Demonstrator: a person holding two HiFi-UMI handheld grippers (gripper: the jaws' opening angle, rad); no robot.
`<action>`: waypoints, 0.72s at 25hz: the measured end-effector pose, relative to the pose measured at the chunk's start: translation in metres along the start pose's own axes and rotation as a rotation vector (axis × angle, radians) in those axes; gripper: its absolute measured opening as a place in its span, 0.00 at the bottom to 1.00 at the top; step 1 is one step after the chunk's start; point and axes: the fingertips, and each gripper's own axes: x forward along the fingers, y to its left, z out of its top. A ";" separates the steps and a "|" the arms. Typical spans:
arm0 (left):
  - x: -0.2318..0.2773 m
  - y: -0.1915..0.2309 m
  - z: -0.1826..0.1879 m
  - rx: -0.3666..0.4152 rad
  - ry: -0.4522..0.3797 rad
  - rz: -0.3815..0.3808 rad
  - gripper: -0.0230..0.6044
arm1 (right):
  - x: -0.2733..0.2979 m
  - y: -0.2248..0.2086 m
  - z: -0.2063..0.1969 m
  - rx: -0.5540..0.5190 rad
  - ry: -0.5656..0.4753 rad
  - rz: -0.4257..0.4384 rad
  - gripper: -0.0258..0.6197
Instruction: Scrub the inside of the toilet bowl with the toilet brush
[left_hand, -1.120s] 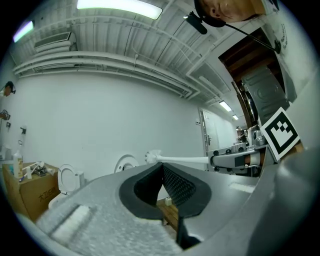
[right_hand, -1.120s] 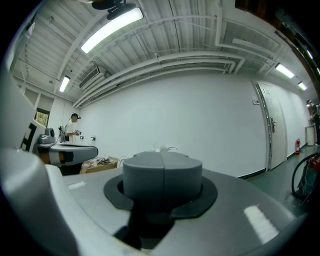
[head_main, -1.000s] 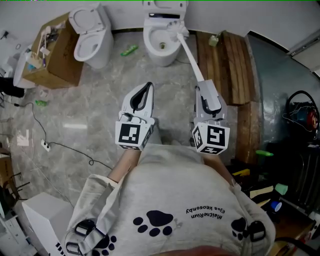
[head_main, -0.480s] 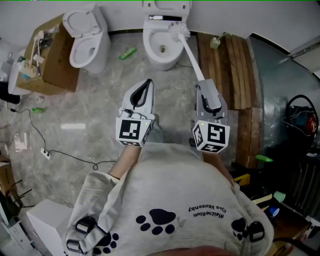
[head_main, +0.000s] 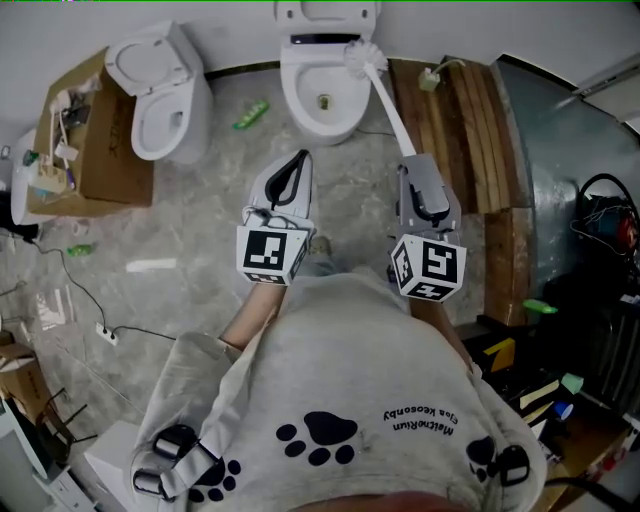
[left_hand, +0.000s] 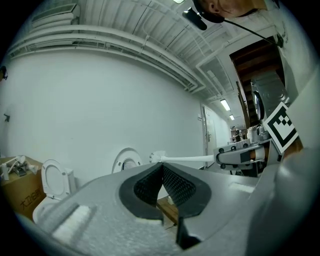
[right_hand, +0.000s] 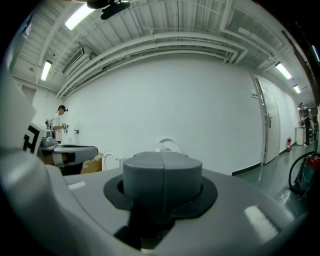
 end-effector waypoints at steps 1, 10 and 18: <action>0.002 0.004 -0.001 -0.004 0.002 -0.005 0.03 | 0.003 0.001 0.000 0.002 0.005 -0.004 0.27; 0.015 0.021 0.000 0.005 -0.018 -0.013 0.03 | 0.019 0.004 0.005 0.002 0.005 -0.018 0.27; 0.030 0.031 0.000 0.000 -0.021 -0.020 0.03 | 0.045 0.009 0.010 0.000 -0.011 0.000 0.27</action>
